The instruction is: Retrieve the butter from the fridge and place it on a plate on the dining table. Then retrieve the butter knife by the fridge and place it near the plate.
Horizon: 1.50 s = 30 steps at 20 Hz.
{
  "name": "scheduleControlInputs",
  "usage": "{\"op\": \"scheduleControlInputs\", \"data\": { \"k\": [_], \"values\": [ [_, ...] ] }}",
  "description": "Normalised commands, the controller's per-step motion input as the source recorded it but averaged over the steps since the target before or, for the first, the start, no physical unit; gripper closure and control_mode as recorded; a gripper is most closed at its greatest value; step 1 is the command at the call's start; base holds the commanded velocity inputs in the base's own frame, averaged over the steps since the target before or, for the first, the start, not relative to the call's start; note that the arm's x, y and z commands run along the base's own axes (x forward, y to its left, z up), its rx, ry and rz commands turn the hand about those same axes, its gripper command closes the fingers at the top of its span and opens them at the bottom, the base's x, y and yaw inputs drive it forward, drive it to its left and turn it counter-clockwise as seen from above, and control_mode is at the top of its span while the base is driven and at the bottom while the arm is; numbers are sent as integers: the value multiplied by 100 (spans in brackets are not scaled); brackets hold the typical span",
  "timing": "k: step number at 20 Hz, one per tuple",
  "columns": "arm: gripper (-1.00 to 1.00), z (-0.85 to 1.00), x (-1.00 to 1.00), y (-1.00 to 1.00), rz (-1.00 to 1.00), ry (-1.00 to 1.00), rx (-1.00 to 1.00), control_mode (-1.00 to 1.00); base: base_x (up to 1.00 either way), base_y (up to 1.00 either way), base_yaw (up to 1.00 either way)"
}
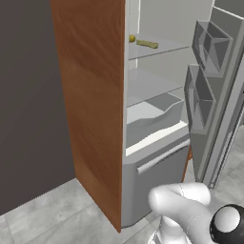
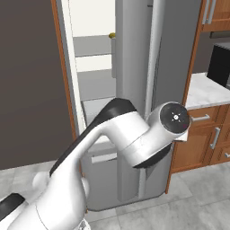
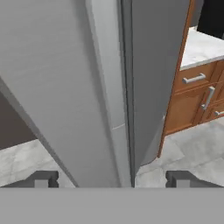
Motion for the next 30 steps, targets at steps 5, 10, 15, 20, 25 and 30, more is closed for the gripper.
{"op": "scheduleControlInputs", "data": {
  "k": [5,10,15,20,25,30],
  "values": [
    [-100,0,-4,52,-40,20,-18,-100,0,0,0],
    [-100,0,-22,43,-45,20,-19,-100,0,0,0],
    [-100,-19,-16,60,-35,5,-18,-100,0,0,0],
    [-100,-3,9,54,-18,19,-21,-100,0,0,0],
    [-100,0,12,53,-3,20,-20,-100,0,0,0],
    [-100,0,4,78,-5,8,-17,-100,0,0,0]
  ]
}}
